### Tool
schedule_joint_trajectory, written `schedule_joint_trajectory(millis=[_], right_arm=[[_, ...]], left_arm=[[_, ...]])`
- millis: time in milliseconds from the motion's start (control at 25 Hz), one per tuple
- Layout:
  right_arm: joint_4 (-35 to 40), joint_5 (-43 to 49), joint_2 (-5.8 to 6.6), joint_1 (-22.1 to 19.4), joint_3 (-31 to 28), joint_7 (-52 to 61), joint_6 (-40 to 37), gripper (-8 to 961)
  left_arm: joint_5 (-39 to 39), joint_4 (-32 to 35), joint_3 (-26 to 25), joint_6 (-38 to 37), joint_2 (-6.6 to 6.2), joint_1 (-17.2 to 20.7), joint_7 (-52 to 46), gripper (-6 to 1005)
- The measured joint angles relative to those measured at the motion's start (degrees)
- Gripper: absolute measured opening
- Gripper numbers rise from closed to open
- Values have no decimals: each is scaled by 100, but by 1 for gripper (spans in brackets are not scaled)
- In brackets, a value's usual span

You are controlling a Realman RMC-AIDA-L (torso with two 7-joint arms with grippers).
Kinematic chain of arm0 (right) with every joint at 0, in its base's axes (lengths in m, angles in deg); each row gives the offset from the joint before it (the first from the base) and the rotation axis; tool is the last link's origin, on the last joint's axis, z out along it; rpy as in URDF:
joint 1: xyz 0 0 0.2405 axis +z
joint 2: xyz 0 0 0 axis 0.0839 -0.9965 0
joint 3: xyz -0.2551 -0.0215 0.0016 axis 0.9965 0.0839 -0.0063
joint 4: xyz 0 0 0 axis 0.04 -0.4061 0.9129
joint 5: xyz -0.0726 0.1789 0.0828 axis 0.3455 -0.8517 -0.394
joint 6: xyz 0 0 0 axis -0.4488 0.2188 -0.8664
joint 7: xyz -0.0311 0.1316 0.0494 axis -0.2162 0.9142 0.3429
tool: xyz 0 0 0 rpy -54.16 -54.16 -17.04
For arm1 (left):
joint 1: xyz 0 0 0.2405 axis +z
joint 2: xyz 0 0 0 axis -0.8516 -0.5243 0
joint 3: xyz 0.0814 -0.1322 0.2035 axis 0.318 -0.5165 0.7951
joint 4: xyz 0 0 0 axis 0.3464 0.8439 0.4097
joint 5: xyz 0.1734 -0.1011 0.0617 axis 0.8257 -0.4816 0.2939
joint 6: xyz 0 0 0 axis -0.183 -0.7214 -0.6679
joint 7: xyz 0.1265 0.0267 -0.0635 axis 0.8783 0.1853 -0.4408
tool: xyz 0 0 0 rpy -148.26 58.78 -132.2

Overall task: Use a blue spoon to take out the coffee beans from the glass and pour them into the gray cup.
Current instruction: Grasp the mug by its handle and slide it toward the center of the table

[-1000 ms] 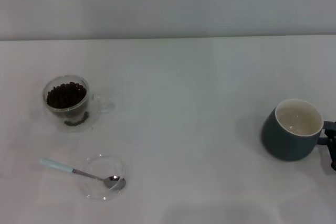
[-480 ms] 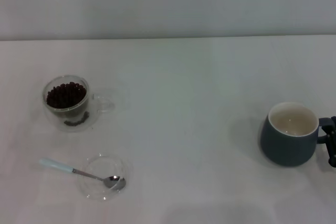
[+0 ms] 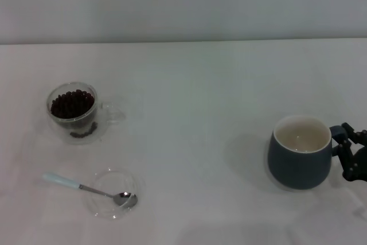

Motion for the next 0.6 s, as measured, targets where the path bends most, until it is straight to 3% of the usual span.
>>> schedule_joint_trajectory(millis=[360,600], right_arm=[[-62,528,0,256,-3,299,-283,135],[-342,921,1,652,-94,310,-374,135]], left_arm=[[39,-25,-1,-3,14,5,0,711],[45,-32,-1,-53,19,40,0,711]])
